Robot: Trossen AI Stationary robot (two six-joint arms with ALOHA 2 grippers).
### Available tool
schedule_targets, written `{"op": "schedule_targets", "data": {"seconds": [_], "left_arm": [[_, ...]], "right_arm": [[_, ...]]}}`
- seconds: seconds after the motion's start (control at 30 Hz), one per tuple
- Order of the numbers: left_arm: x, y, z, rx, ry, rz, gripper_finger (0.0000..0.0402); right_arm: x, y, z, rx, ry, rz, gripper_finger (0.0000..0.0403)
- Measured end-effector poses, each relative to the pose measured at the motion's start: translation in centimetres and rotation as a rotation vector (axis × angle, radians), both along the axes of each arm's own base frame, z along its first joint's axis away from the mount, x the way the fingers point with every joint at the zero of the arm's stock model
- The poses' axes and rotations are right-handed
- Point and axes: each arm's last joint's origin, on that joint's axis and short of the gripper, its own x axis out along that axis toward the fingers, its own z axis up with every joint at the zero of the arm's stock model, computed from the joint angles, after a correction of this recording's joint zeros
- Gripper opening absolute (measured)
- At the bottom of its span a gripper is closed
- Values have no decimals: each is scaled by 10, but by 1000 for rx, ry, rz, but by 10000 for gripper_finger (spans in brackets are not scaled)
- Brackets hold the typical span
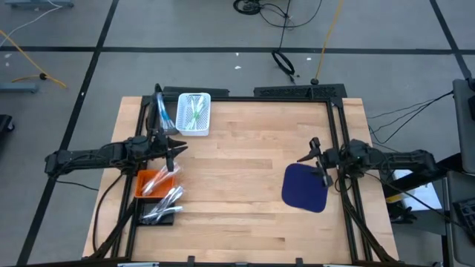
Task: Pick & Place Toothbrushes
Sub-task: Return to Home Position
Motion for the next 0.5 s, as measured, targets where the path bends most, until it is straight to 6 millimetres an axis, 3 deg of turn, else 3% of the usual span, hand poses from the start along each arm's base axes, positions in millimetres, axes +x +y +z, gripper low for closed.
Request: {"op": "schedule_targets", "data": {"seconds": [0.2, 0.5], "left_arm": [[0, 0, 0, 0, 0, -2, 88], [0, 0, 0, 0, -1, -3, 88]], "right_arm": [[-9, 4, -7, -28, 49, 30, 155], [-10, 3, 4, -22, -64, 25, 155]]}}
